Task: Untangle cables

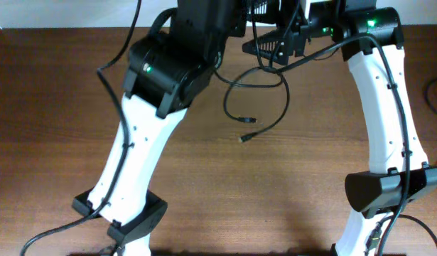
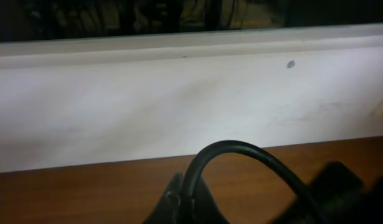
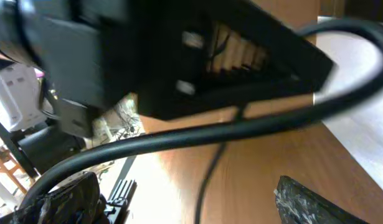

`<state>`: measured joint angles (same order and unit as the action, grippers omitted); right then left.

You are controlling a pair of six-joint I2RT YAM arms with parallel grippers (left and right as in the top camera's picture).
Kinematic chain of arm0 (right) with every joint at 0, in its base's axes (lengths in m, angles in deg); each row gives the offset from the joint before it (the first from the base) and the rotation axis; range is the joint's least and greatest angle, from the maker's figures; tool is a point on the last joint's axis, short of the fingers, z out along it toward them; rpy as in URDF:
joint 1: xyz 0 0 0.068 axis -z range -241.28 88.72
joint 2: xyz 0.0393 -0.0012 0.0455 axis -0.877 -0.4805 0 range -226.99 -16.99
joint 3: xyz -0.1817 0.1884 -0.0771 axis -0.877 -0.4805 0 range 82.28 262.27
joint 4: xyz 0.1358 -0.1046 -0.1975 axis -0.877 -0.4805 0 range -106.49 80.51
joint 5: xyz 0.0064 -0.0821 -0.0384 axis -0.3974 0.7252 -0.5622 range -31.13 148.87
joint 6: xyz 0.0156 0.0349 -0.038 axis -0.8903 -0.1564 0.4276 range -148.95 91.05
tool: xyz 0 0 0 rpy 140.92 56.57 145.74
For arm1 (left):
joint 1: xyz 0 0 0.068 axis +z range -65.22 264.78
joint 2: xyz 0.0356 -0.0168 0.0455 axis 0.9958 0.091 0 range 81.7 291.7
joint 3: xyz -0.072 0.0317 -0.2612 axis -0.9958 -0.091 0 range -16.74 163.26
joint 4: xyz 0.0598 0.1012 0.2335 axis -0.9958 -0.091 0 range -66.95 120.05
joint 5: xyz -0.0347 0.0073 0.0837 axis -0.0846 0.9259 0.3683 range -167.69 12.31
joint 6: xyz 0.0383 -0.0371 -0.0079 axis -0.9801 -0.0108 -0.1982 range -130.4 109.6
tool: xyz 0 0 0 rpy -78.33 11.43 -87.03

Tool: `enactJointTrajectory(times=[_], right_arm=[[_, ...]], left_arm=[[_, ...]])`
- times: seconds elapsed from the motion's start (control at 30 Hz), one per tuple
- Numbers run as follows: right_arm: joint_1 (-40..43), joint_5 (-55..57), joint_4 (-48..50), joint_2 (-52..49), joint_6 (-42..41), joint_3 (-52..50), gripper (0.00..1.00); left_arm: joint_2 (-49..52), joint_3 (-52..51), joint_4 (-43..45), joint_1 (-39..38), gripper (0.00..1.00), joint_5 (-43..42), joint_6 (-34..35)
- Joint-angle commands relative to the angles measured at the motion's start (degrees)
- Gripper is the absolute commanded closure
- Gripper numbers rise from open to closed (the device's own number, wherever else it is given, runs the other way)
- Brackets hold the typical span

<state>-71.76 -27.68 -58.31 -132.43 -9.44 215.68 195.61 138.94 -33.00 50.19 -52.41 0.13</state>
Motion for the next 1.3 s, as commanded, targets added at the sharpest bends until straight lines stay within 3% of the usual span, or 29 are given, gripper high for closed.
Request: enactJointTrajectory(times=[0.0,0.13,0.27,0.37,0.4,0.53,0.67,0.73,0.97,1.2,1.27], right_arm=[[-0.70,-2.40,0.17,0.63,-0.02,0.63,0.11],[-0.70,4.44,-0.31,0.63,-0.07,0.63,0.10],[-0.70,51.06,-4.87,0.63,-1.97,0.63,0.01],[-0.55,72.13,-4.61,0.63,-7.02,0.63,0.01],[0.00,73.70,-4.52,0.63,-7.82,0.63,0.01],[3.19,63.10,-4.52,0.63,-9.92,0.63,0.01],[5.64,13.00,-5.51,0.63,5.49,0.63,0.01],[5.38,0.52,-5.86,0.63,8.76,0.63,0.01],[3.06,7.96,-5.60,0.63,8.81,0.63,0.01],[3.10,15.23,-5.14,0.63,8.79,0.63,0.01],[3.06,15.21,-4.24,0.63,8.76,0.63,0.01]], left_arm=[[3.32,-0.07,0.00,2.36,1.00,-0.11,0.81],[3.28,-0.04,-1.29,2.40,1.00,-0.61,0.79],[1.05,0.11,-3.04,2.36,1.00,-1.60,0.79],[-1.90,0.11,-3.56,2.34,1.00,-5.01,0.81],[-2.47,0.11,-3.67,2.36,1.00,-4.98,0.79],[-4.15,0.11,-3.34,2.43,1.00,-4.46,0.79],[-4.22,0.11,-0.48,3.69,1.00,-0.85,0.79],[-4.22,0.11,0.04,3.93,1.00,-3.80,0.79],[-6.21,0.11,-0.72,3.85,1.00,-23.04,2.34],[-8.83,0.11,-6.32,3.85,1.00,-23.47,3.43],[-8.83,0.11,-6.27,3.85,1.00,-28.92,3.58]])
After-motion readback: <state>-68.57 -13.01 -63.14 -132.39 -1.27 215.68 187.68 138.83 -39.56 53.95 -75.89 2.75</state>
